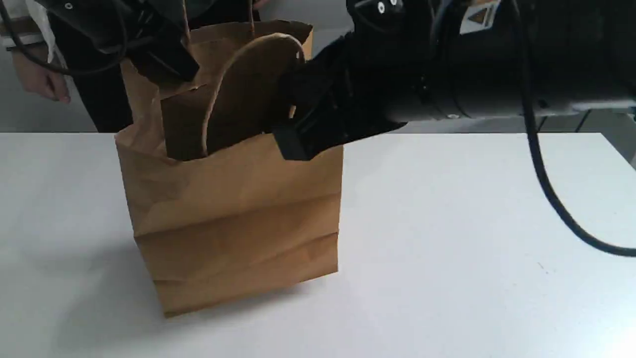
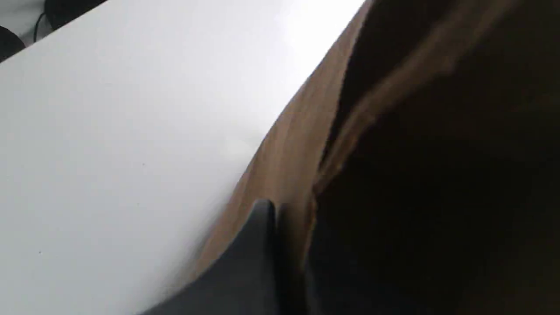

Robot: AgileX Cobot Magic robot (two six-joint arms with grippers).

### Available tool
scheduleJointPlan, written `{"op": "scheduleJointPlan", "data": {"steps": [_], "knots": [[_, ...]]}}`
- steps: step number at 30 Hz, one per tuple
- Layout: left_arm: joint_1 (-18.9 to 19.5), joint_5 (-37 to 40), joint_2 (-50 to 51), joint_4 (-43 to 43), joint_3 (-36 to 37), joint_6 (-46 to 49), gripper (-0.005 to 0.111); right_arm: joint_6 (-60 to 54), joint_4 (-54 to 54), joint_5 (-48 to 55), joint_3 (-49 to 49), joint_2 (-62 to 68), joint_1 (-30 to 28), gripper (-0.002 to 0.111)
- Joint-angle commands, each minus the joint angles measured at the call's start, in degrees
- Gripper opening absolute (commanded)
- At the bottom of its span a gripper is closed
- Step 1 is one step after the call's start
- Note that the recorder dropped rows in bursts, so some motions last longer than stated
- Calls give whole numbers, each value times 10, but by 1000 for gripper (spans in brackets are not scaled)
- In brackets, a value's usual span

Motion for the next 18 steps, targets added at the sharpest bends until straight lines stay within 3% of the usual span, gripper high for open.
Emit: {"op": "scheduleJointPlan", "data": {"steps": [1, 18], "knots": [[-4, -4, -5, -5, -3, -6, 0, 10, 10, -29, 22, -13, 8, 0], [-15, -4, 53, -48, -3, -7, 0, 75, -5, 13, 33, -33, 9, 0]]}}
